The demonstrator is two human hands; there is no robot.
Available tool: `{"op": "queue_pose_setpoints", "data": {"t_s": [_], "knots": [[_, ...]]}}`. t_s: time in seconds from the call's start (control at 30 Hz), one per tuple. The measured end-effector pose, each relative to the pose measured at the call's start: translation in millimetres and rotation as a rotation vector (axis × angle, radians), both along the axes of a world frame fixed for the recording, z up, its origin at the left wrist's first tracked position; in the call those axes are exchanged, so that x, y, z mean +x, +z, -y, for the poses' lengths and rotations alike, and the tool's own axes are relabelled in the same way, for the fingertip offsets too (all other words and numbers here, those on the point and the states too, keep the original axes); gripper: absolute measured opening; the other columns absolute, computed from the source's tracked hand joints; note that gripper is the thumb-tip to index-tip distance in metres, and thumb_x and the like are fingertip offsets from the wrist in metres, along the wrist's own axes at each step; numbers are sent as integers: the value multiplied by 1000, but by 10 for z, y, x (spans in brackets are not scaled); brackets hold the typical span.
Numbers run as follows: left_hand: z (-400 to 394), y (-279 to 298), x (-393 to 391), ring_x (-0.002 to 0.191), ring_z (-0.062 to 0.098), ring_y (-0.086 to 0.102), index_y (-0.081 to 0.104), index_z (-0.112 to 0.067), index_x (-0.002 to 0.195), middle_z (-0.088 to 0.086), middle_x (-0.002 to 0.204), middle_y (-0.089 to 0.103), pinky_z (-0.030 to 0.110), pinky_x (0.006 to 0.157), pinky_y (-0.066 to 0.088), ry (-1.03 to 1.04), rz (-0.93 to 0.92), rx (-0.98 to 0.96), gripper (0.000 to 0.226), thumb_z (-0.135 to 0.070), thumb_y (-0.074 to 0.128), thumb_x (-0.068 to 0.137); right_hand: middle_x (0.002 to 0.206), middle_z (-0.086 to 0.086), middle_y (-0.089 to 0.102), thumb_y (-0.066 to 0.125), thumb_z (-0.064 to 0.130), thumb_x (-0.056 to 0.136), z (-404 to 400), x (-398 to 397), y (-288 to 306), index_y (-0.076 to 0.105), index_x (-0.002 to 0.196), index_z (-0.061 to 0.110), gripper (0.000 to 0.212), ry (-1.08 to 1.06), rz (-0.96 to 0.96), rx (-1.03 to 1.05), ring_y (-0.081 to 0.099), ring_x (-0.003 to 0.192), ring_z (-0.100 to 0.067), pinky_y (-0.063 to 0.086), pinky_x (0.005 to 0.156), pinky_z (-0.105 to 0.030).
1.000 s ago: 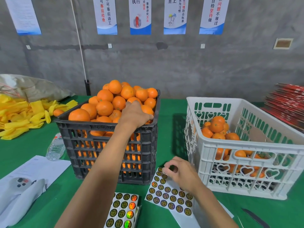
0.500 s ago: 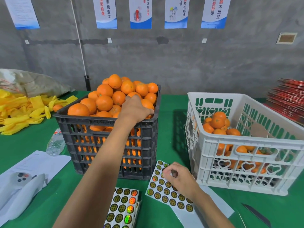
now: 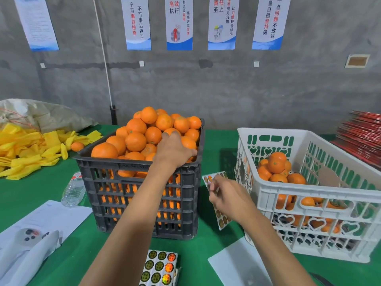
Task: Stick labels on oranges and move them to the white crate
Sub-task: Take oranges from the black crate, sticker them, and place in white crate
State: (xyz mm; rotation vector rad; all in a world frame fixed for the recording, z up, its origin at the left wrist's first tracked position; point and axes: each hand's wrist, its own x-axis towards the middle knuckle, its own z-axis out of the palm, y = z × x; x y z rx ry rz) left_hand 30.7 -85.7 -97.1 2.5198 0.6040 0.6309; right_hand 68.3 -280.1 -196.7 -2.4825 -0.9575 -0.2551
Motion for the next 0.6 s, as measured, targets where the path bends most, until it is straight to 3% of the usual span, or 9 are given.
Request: {"op": "queue_pose_setpoints", "data": {"t_s": [0.07,0.1,0.23,0.33,0.47,0.6], "knots": [[4,2,0,115,41,55,50,-14,132,15,141,42,41,81,43,5,2,3,71,-52,80,80,83,11,65,62,28,93,2,-26,-122,52,90,34,12,-15,-55,-41,66,76,-11,57,73,-36],[7,1,-1,116,41,55,50,-14,132,15,140,42,42,83,45,7,6,4,71,-52,80,80,84,11,68,62,28,93,0,-36,-159,55,89,33,9,-19,-110,64,66,77,-6,55,73,-33],[29,-8,-19,115,40,56,50,-14,136,14,139,43,41,83,46,-11,65,14,74,-50,81,80,106,24,71,69,26,93,-72,-38,0,73,95,32,7,71,-435,828,64,97,8,46,85,-19],[62,0,-47,115,37,57,51,-16,139,10,134,46,45,89,51,-44,176,-1,75,-47,82,78,120,23,70,71,34,93,-215,4,341,75,110,35,18,184,-565,1110,63,111,6,48,96,-22],[118,11,-88,110,32,58,53,-20,135,6,127,48,45,90,51,-112,299,21,70,-46,81,77,129,15,67,71,31,94,-452,115,779,71,124,25,31,222,-614,1175,60,117,5,46,105,-25],[111,6,-104,107,26,58,52,-23,135,2,126,48,43,88,53,-149,387,7,66,-45,79,78,122,12,67,76,24,90,-616,171,946,76,94,29,6,175,-494,1085,62,113,0,49,99,-23]]}}
